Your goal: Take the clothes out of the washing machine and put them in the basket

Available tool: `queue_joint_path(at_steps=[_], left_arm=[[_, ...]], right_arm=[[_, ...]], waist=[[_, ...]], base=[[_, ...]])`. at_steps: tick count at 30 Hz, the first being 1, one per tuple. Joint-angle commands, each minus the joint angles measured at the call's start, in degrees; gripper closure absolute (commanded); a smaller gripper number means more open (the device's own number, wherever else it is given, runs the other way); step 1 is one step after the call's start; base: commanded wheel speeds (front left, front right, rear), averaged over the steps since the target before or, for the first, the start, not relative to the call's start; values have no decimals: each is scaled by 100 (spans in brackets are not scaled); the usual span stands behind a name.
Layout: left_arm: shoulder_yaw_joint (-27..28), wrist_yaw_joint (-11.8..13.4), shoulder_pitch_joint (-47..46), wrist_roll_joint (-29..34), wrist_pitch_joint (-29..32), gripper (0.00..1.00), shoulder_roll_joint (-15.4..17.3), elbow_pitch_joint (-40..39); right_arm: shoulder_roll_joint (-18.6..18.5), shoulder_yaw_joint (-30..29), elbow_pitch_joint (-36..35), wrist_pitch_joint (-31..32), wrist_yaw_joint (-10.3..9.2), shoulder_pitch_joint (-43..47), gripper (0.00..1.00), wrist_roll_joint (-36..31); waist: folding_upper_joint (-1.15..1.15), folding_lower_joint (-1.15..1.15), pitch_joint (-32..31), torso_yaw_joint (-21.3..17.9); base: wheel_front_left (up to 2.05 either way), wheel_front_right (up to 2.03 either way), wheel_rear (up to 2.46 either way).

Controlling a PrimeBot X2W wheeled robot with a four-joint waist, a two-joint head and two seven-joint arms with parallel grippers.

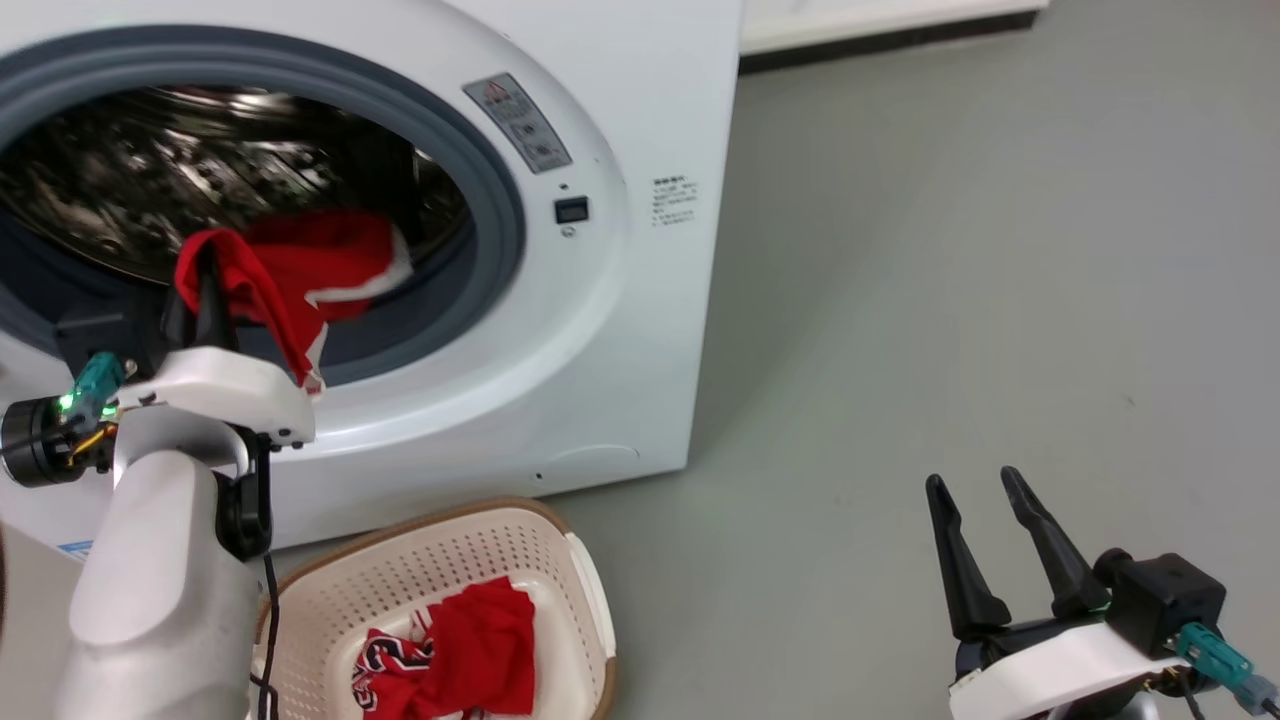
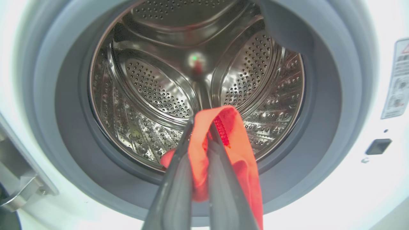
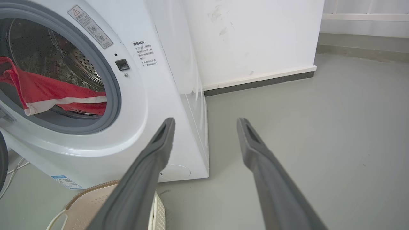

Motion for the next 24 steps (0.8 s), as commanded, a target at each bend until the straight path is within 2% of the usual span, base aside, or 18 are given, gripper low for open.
queue_joint_path(at_steps=[1, 3, 12, 16, 17, 18, 24], left_arm=[[57, -41, 206, 61, -26, 100, -29, -264], [70, -96, 412, 110, -26, 100, -78, -590], [-159, 13, 1315, 299, 22, 100, -371, -2149], [-278, 111, 1782, 354, 243, 100, -415, -3006], [-278, 111, 1782, 354, 243, 100, -415, -3006], [-343, 171, 2038, 387, 391, 100, -432, -3439], [-447, 302, 2757, 354, 738, 100, -509, -4097]], right_arm=[[2, -50, -89, 40, -2, 99, 0, -48], [2, -82, -156, 96, -2, 180, 0, -71], [1, -168, -392, 234, -2, 442, 0, -78], [2, -161, -423, 260, -2, 528, 0, -66], [2, -161, -423, 260, -2, 528, 0, -66], [3, -151, -442, 274, -2, 556, 0, -70], [2, -145, -503, 305, -2, 594, 0, -103]], waist=[[0, 2, -308, 233], [0, 2, -410, 305], [0, 2, -666, 628], [0, 2, -733, 741], [0, 2, -733, 741], [0, 2, -736, 789], [0, 2, -672, 879]], base=[[0, 0, 0], [0, 0, 0], [0, 0, 0], [0, 0, 0], [0, 0, 0], [0, 0, 0], [0, 0, 0]])
